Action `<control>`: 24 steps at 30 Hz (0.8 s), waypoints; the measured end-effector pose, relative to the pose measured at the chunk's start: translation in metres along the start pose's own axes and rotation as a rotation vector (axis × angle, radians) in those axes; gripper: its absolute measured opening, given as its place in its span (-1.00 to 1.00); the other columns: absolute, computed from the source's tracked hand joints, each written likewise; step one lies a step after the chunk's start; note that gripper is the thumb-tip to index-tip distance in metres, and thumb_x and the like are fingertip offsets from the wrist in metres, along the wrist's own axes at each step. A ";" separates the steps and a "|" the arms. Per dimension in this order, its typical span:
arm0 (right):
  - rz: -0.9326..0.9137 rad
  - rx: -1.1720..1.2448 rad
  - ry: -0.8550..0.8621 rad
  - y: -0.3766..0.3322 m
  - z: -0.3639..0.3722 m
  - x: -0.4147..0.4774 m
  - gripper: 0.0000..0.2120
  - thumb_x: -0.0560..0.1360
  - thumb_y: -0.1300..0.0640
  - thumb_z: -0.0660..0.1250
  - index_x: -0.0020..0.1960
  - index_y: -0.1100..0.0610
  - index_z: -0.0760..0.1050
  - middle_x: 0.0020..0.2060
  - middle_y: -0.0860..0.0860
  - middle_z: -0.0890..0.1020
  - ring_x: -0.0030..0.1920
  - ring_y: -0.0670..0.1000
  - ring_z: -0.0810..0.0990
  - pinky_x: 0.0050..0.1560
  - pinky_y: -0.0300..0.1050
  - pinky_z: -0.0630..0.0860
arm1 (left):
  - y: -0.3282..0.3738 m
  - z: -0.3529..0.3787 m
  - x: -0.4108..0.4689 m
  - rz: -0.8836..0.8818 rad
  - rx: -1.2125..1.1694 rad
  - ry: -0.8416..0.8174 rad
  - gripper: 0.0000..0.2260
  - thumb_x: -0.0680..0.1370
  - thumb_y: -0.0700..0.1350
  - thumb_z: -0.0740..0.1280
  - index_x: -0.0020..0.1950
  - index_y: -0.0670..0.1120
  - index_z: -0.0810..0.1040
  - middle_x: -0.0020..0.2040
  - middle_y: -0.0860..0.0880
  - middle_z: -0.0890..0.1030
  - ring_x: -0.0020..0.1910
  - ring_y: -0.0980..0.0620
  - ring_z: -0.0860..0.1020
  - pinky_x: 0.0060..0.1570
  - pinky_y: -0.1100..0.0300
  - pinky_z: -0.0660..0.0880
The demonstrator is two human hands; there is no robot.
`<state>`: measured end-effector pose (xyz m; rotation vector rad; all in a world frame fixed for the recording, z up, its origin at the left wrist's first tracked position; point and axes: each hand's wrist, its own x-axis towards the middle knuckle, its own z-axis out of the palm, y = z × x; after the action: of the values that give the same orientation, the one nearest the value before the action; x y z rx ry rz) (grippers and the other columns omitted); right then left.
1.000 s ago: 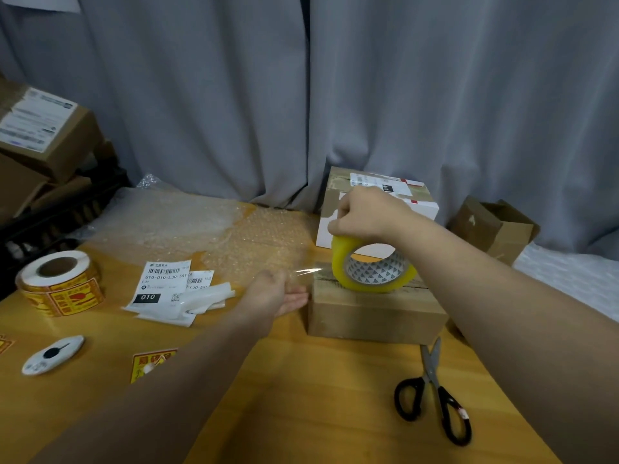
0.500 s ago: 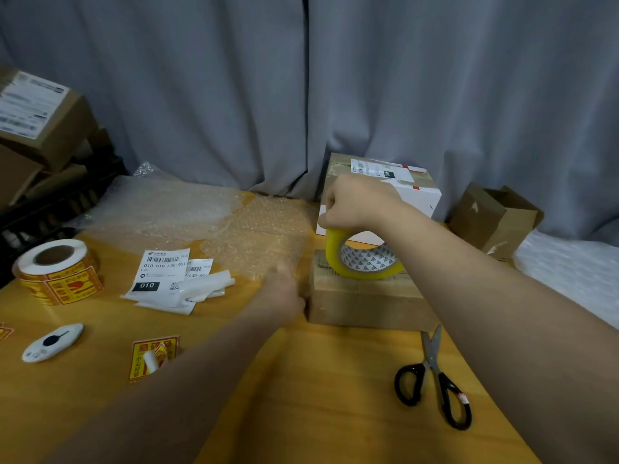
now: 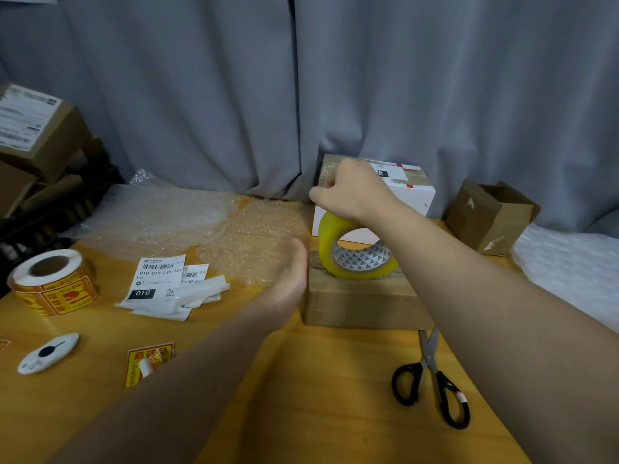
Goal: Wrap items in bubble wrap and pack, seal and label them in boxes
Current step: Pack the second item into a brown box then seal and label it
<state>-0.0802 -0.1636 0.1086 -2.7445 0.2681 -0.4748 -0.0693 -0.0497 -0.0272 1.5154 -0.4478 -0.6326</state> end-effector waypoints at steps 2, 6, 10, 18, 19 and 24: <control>0.012 0.047 0.060 0.003 -0.001 -0.001 -0.68 0.40 0.10 0.29 -0.46 0.17 0.29 -0.54 0.05 0.30 -0.46 0.01 0.25 -0.48 -0.13 0.14 | 0.001 -0.004 0.004 0.059 0.383 -0.095 -0.14 0.36 0.50 0.12 0.53 0.13 -0.02 0.46 0.15 0.11 0.42 0.13 0.14 0.37 0.14 0.16; 0.059 0.125 0.059 0.019 -0.008 -0.010 -0.71 0.41 0.02 0.32 -0.41 0.14 0.39 -0.48 0.01 0.41 -0.38 -0.01 0.39 -0.39 -0.16 0.29 | 0.007 -0.018 0.011 0.223 0.751 -0.151 -0.09 0.33 0.12 0.53 0.50 0.04 0.05 0.35 0.06 0.23 0.29 0.15 0.26 0.23 0.26 0.25; 0.216 0.654 -0.200 0.055 -0.013 -0.037 -0.46 0.33 -0.26 0.44 -0.07 0.23 0.64 -0.19 0.12 0.68 -0.14 0.05 0.66 0.07 0.03 0.58 | 0.008 -0.035 0.013 0.197 0.792 -0.167 -0.05 0.27 0.20 0.54 0.48 0.08 0.06 0.40 0.05 0.25 0.35 0.09 0.30 0.31 0.15 0.31; 0.127 0.258 -0.179 0.059 -0.040 -0.032 -0.45 0.29 -0.36 0.42 -0.37 0.12 0.37 -0.47 0.04 0.35 -0.40 -0.02 0.35 -0.30 -0.14 0.24 | 0.012 -0.070 -0.004 0.054 0.745 -0.198 -0.14 0.22 0.19 0.54 0.37 0.13 0.12 0.23 0.13 0.38 0.19 0.13 0.44 0.16 0.20 0.45; 0.134 0.097 -0.238 0.071 -0.049 -0.033 -0.51 0.29 -0.35 0.42 -0.35 0.08 0.43 -0.46 -0.06 0.42 -0.39 -0.05 0.40 -0.33 -0.18 0.28 | 0.015 -0.074 -0.005 0.047 0.739 -0.195 -0.16 0.22 0.17 0.55 0.34 0.17 0.12 0.22 0.13 0.39 0.18 0.13 0.45 0.16 0.20 0.47; 0.121 -0.084 -0.253 0.082 -0.036 -0.030 -0.54 0.24 -0.36 0.44 -0.07 -0.02 0.62 -0.18 -0.10 0.66 -0.18 -0.08 0.60 -0.24 -0.16 0.52 | 0.018 -0.078 -0.006 0.008 0.834 -0.223 -0.12 0.29 0.13 0.54 0.44 0.13 0.06 0.27 0.09 0.34 0.22 0.10 0.40 0.16 0.24 0.41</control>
<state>-0.1315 -0.2425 0.1023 -2.8101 0.3940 -0.0845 -0.0229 0.0132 -0.0101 2.2302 -0.9693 -0.6448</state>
